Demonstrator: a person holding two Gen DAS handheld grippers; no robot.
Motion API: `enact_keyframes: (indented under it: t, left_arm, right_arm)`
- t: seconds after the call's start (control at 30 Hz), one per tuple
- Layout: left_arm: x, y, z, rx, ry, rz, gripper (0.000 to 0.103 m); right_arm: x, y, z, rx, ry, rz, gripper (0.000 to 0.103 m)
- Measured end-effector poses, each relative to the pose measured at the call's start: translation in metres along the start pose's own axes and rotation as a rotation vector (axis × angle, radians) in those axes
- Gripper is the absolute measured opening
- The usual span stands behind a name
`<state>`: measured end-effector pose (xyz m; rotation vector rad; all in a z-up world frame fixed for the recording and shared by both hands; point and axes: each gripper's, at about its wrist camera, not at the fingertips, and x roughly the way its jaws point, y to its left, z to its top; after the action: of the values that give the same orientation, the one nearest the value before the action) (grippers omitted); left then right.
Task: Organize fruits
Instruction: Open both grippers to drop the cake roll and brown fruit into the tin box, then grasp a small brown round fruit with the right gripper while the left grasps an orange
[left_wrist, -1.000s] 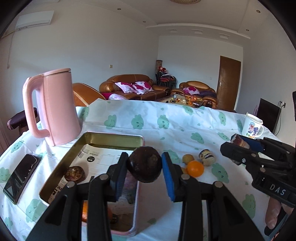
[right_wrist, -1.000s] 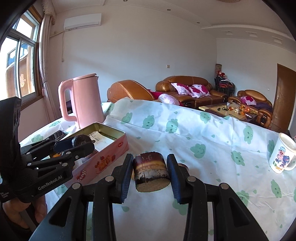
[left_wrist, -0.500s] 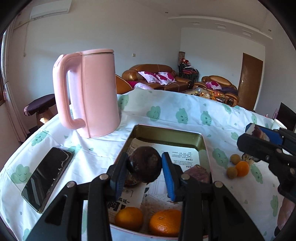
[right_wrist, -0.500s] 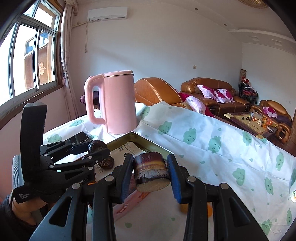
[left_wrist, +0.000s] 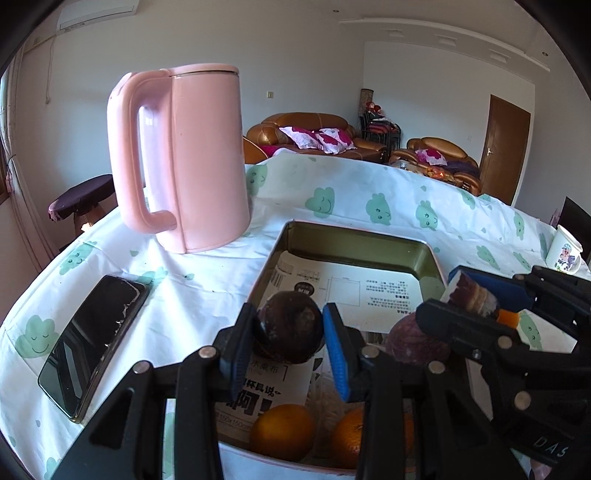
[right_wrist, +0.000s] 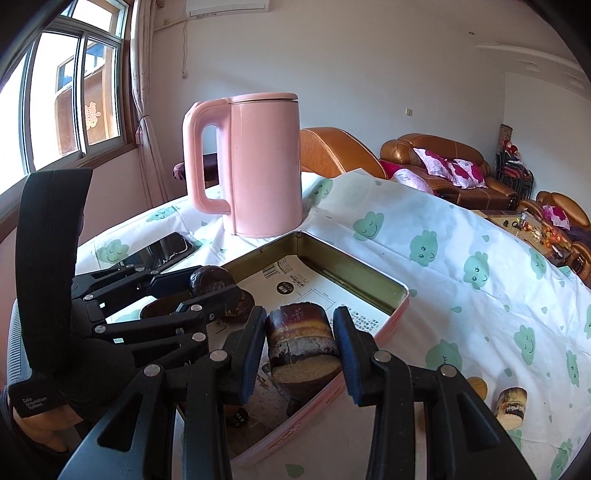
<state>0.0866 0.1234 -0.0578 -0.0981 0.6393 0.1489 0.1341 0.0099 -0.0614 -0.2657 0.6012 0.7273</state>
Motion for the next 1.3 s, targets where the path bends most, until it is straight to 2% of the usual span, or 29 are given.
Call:
enact_keyframes:
  t: [0.37,0.63,0.67,0.7,0.77,0.8,0.83,0.87,0.9,1.03,1.17,1.3]
  left_arm:
    - [0.002,0.005,0.000,-0.017,0.015,-0.012,0.039]
    - [-0.004,0.014,-0.005,-0.058,0.011,-0.051,0.041]
    - [-0.006,0.015,-0.006,-0.061,0.010,-0.055,0.041]
    - [-0.008,0.016,-0.006,-0.065,0.007,-0.057,0.041]
    - [-0.013,0.018,-0.006,-0.078,-0.005,-0.068,0.047]
    - [-0.017,0.018,-0.006,-0.086,-0.016,-0.062,0.061]
    - [-0.020,0.019,-0.005,-0.090,-0.032,-0.028,0.089]
    - [-0.024,0.018,-0.004,-0.088,-0.058,0.009,0.099]
    - [-0.029,0.018,-0.004,-0.082,-0.084,0.025,0.103]
    - [-0.033,0.013,-0.002,-0.078,-0.085,0.011,0.103]
    - [-0.031,0.004,-0.003,-0.071,-0.085,0.008,0.103]
    - [-0.028,-0.003,-0.005,-0.064,-0.082,0.022,0.103]
  right_arm:
    - [0.009,0.003,-0.005,-0.004,0.013,0.009,0.040]
    - [0.008,0.008,-0.005,-0.015,0.006,0.065,0.040]
    - [0.006,0.009,-0.005,-0.023,-0.005,0.068,0.042]
    - [0.004,0.010,-0.005,-0.029,-0.015,0.060,0.047]
    - [-0.001,0.005,-0.005,-0.016,-0.032,0.046,0.059]
    - [-0.004,0.001,-0.004,-0.001,-0.040,0.051,0.064]
    - [-0.009,-0.003,-0.005,0.014,-0.050,0.053,0.065]
    - [-0.014,-0.009,-0.006,0.028,-0.062,0.050,0.067]
    - [-0.021,-0.016,-0.007,0.040,-0.072,0.038,0.069]
    - [-0.043,-0.049,-0.017,0.072,-0.073,-0.053,0.070]
    - [-0.054,-0.086,-0.035,0.070,-0.030,-0.214,0.070]
    - [-0.048,-0.104,-0.048,0.059,0.034,-0.247,0.070]
